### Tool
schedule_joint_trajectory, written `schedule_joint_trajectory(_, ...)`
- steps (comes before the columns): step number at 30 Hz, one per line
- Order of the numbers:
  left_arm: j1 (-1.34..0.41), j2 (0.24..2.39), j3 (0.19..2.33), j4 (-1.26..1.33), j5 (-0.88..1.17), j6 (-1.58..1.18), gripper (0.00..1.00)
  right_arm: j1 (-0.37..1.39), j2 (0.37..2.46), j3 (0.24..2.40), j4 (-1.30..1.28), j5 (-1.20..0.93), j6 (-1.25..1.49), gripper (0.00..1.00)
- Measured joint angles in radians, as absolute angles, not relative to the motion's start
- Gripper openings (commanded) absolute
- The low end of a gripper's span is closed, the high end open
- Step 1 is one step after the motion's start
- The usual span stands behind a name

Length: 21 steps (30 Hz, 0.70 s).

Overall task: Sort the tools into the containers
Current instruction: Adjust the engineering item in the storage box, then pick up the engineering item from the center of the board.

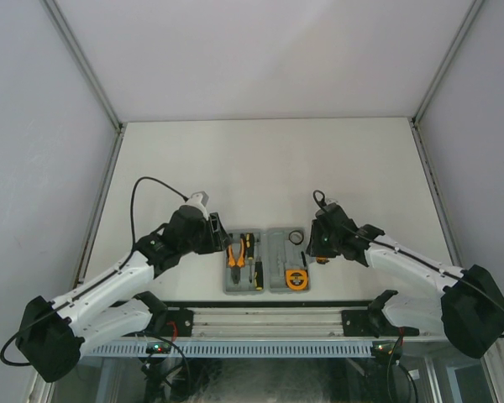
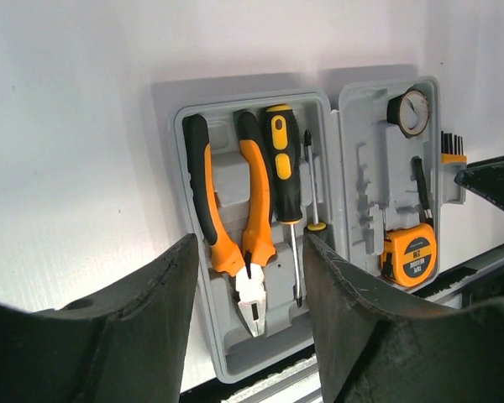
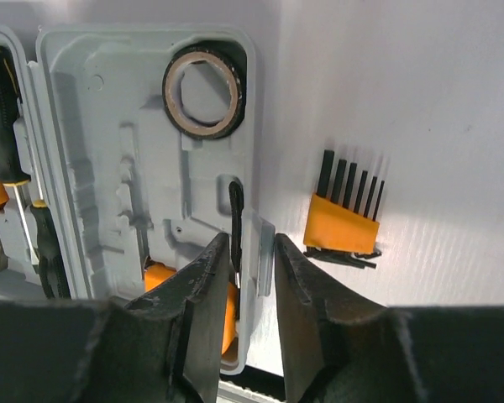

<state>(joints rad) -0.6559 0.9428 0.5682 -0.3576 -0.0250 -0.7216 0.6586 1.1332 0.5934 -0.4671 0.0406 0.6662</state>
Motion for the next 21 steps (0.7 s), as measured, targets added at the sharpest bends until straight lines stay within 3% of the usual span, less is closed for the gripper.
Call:
schedule_joint_trajectory(8, -0.656, 0.945, 0.568, -0.378, -0.038, -0.722, 0.59, 0.614, 1.209, 0.593, -0.409, -0.017, 0.625, 0.16)
schedule_joint_trajectory(14, -0.656, 0.945, 0.568, -0.402, -0.057, -0.722, 0.66, 0.608, 1.269, 0.616, -0.375, -0.037, 0.585, 0.13)
schedule_joint_trajectory(17, -0.656, 0.945, 0.568, -0.416, -0.068, -0.722, 0.67, 0.608, 1.311, 0.667, -0.373, -0.036, 0.555, 0.19)
schedule_joint_trajectory(21, -0.656, 0.944, 0.569, -0.429, -0.076, -0.722, 0.67, 0.606, 1.367, 0.758, -0.354, -0.029, 0.501, 0.36)
